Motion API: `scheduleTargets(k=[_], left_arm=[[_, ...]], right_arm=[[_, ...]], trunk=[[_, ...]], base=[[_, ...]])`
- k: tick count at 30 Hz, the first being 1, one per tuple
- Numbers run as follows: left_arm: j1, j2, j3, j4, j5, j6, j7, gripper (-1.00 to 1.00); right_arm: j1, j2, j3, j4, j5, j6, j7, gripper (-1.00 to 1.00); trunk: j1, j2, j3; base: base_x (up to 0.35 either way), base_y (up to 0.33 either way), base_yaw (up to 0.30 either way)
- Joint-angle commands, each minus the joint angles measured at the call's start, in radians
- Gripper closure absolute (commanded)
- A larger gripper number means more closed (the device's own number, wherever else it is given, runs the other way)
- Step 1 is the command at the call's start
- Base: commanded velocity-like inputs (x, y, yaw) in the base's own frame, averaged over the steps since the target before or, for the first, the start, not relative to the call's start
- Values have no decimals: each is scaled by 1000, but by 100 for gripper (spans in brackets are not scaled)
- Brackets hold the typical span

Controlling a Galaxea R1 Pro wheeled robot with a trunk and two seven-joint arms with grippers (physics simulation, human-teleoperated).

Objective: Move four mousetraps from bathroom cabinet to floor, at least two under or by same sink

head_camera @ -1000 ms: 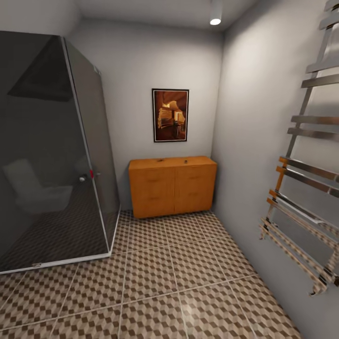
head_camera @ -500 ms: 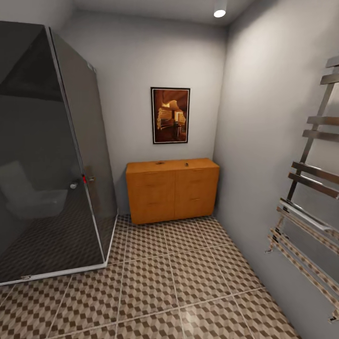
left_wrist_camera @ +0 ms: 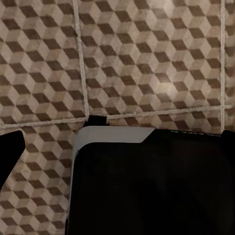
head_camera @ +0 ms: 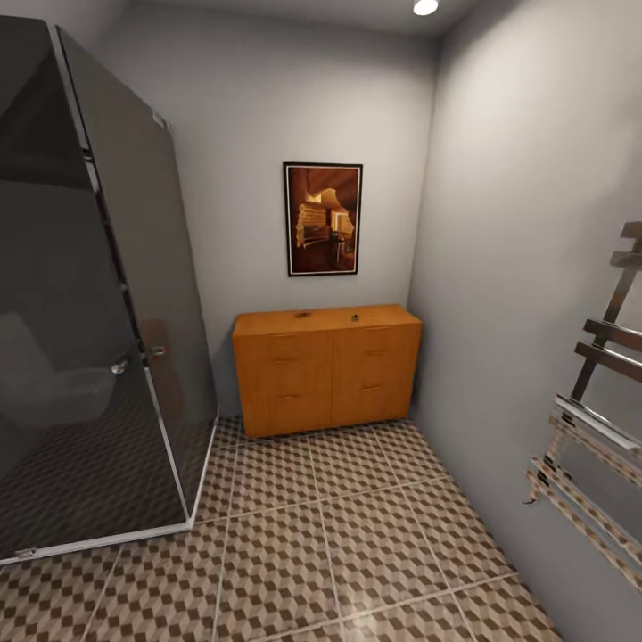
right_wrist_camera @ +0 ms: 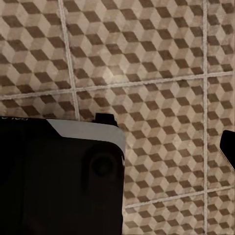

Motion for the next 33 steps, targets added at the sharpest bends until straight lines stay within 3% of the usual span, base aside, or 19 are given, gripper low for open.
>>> scheduleTargets(k=[1, 33], left_arm=[[-1, 0, -8, 1, 9, -4, 0, -100], [-1, 0, -8, 1, 10, -4, 0, -100]], right_arm=[[-2, 0, 6, 3, 5, -3, -5, -100], [-2, 0, 8, 3, 6, -3, -4, -100]], trunk=[[1, -1, -2], [1, -1, -2]], base=[[324, 0, 0], [324, 0, 0]])
